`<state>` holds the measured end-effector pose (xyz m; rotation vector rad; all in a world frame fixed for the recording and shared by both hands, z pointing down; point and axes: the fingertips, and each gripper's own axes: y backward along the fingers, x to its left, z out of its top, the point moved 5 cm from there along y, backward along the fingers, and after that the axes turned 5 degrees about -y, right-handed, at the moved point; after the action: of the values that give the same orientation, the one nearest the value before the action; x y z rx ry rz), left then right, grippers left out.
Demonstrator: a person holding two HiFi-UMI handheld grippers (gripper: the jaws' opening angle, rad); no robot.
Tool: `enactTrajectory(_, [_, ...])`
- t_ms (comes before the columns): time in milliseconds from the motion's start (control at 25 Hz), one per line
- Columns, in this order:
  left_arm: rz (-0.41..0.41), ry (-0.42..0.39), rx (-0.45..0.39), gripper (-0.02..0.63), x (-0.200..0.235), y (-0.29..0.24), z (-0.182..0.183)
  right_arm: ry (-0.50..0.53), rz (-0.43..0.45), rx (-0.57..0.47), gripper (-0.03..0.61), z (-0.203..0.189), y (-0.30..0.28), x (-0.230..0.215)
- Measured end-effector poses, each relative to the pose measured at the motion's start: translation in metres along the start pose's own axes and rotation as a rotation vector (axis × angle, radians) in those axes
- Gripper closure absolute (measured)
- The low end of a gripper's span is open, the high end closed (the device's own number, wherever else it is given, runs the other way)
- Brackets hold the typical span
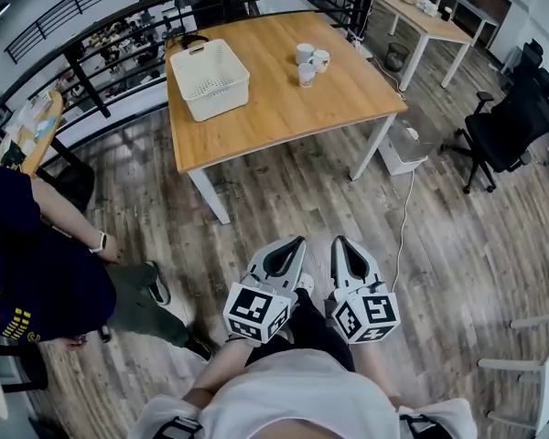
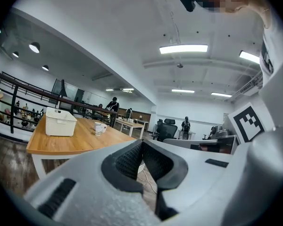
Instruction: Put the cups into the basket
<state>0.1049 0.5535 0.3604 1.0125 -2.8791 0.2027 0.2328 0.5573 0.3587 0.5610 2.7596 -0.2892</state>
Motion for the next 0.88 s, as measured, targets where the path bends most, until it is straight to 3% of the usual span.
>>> enactTrajectory(520, [0.058,0.014,-0.007,0.604,0.065,-0.110,0.021,0.025,0.048,0.021,0.568,0.044,-0.117,-0.061])
enactTrajectory(880, [0.071,0.011,-0.021,0.604,0.074,-0.165,0.020,0.029,0.089,0.025,0.568,0.052,-0.153,-0.097])
